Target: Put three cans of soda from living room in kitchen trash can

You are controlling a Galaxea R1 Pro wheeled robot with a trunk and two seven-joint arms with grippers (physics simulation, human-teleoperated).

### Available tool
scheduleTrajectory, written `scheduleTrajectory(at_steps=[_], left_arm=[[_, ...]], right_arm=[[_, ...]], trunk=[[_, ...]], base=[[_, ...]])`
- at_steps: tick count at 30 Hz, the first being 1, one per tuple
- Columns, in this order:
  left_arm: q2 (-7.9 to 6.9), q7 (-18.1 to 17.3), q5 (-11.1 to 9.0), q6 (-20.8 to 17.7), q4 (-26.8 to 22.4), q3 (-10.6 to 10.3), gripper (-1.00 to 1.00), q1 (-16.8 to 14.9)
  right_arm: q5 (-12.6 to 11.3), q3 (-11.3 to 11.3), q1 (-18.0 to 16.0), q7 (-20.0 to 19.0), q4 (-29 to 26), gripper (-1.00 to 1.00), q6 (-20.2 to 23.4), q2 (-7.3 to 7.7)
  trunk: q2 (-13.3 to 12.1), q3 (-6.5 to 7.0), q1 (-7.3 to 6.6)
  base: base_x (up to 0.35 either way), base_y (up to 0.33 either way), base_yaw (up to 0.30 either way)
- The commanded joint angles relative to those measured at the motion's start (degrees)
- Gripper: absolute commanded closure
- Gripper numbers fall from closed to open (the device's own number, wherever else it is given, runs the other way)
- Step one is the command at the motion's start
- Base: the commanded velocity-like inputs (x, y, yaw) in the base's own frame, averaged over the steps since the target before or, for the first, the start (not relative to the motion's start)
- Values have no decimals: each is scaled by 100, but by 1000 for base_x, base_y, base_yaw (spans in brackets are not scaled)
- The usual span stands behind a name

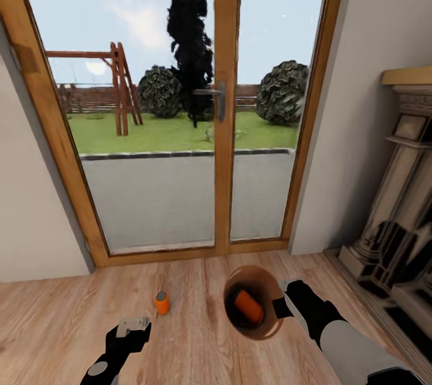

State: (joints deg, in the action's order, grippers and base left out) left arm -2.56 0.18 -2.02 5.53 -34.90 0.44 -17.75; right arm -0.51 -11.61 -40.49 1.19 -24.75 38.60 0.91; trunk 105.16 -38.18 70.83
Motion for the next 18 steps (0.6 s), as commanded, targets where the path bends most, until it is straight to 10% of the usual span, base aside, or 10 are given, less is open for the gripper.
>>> scheduleTrajectory(at_steps=[1, 18], left_arm=[[-1, 0, 0, 0, 1, 0, -100, 0], [2, 0, 0, 9, 1, 0, -100, 0]], right_arm=[[-37, 5, -3, 1, -5, 100, -1, -2], [-37, 9, -3, 12, -4, 100, -7, -4]], trunk=[[0, 1, 0], [0, 6, 0]], base=[[0, 190, 6], [0, 91, 16]])
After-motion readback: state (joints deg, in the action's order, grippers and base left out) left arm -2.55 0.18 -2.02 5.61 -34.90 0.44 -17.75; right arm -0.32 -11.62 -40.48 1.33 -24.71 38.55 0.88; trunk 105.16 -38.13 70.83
